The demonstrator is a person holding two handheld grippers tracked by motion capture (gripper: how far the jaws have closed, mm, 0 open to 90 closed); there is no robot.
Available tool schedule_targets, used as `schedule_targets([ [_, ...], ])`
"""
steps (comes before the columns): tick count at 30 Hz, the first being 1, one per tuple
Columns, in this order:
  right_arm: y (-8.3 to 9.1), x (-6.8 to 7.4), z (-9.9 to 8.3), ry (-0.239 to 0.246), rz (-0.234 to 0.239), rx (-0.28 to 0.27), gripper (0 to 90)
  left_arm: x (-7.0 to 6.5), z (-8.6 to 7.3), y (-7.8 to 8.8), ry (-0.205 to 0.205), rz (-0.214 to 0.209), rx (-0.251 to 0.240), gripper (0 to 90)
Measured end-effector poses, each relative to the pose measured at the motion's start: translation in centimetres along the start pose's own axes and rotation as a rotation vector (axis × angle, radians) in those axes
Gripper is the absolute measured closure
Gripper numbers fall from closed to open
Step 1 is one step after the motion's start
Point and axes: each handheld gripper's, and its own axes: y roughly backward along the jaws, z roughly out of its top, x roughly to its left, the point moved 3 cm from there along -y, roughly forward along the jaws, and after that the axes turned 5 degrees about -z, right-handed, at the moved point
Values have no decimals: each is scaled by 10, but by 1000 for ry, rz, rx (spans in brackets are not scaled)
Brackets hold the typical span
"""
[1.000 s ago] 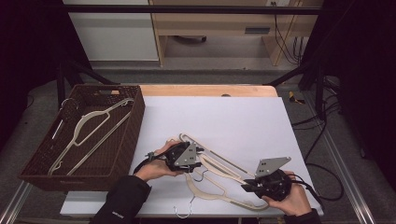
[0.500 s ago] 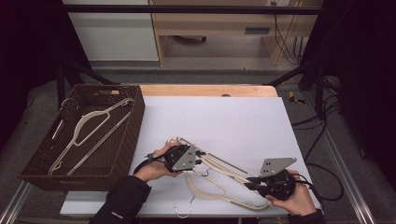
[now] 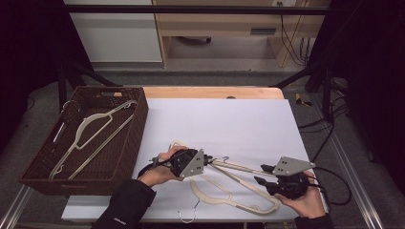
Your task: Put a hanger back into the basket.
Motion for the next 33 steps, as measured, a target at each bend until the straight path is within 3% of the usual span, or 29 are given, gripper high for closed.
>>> schedule_targets([
  [7,7,-8,4,-43,-82,-128,321,4,12,-1,5,11,-4,858],
  [14,22,-15,9,-82,-148,-294,240,11,25,2,46,30,-4,865],
  [15,24,-16,10,-86,-151,-308,233,13,26,4,42,35,4,865],
  [19,31,-16,12,-105,-145,-353,228,22,32,11,99,58,18,872],
  [24,27,-16,9,-133,-136,-322,203,30,40,29,213,56,17,873],
  [29,19,-18,4,-168,-121,-289,194,31,48,49,299,64,46,873],
  [33,17,-18,2,-184,-116,-281,187,35,55,70,370,68,39,873],
])
